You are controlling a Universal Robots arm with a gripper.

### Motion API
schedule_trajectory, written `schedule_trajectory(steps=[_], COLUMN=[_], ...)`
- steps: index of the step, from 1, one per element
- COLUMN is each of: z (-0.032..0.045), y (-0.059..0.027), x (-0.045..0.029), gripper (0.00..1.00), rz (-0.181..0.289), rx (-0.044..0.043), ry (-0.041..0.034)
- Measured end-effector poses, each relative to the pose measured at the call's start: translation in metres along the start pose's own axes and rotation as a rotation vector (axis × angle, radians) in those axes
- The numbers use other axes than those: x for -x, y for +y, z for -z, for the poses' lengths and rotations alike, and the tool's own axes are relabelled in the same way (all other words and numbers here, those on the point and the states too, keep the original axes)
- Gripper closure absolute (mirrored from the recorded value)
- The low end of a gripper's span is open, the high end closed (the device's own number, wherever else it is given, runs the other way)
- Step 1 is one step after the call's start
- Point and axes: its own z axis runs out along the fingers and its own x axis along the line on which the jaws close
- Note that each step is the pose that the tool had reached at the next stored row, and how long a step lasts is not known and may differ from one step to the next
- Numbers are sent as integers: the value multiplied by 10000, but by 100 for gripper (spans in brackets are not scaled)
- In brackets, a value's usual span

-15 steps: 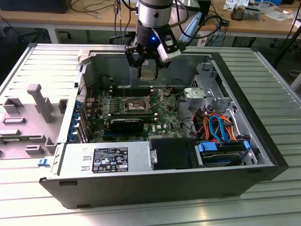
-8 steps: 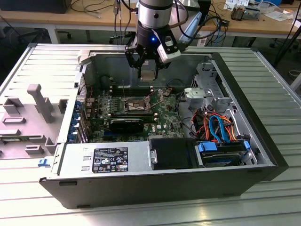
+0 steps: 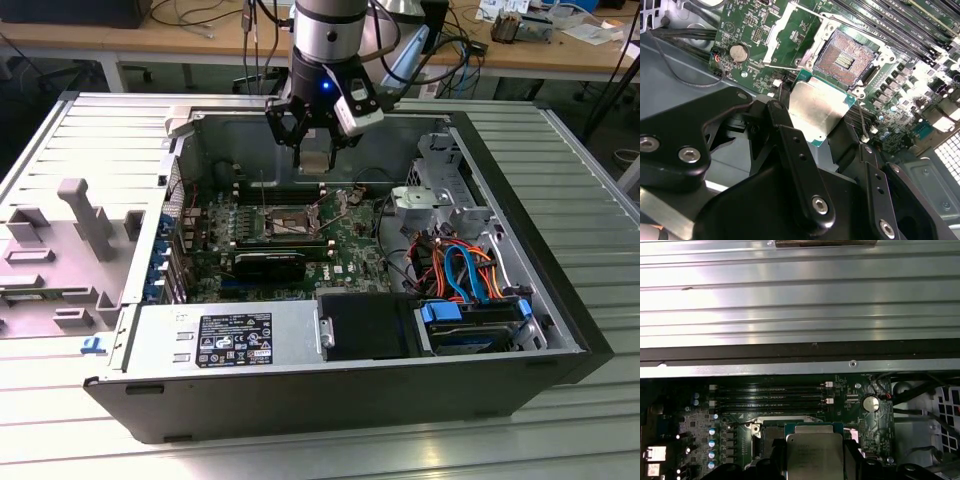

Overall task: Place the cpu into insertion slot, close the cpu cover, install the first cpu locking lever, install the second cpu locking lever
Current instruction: 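Place the cpu into insertion slot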

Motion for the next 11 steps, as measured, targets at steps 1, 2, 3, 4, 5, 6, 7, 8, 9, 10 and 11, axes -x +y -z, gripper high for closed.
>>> schedule_trajectory(steps=[1, 2, 3, 4, 5, 6, 7, 8, 9, 10, 11], z=[-2, -6, -7, -9, -11, -13, -17, -20, -22, -24, -27], y=[0, -1, -1, -1, -2, -2, -3, -3, -3, -3, -3], x=[0, 0, 0, 0, 0, 0, 0, 0, 0, 1, 1], gripper=[45, 45, 45, 45, 45, 45, 45, 45, 45, 45, 45], rz=[0, 0, 0, 0, 1, 1, 0, 0, 0, 0, 0], rx=[0, -1, -1, -1, -1, -1, -1, -1, -1, -1, -1], ry=[0, 0, 0, 0, 0, 0, 0, 0, 0, 0, 0])
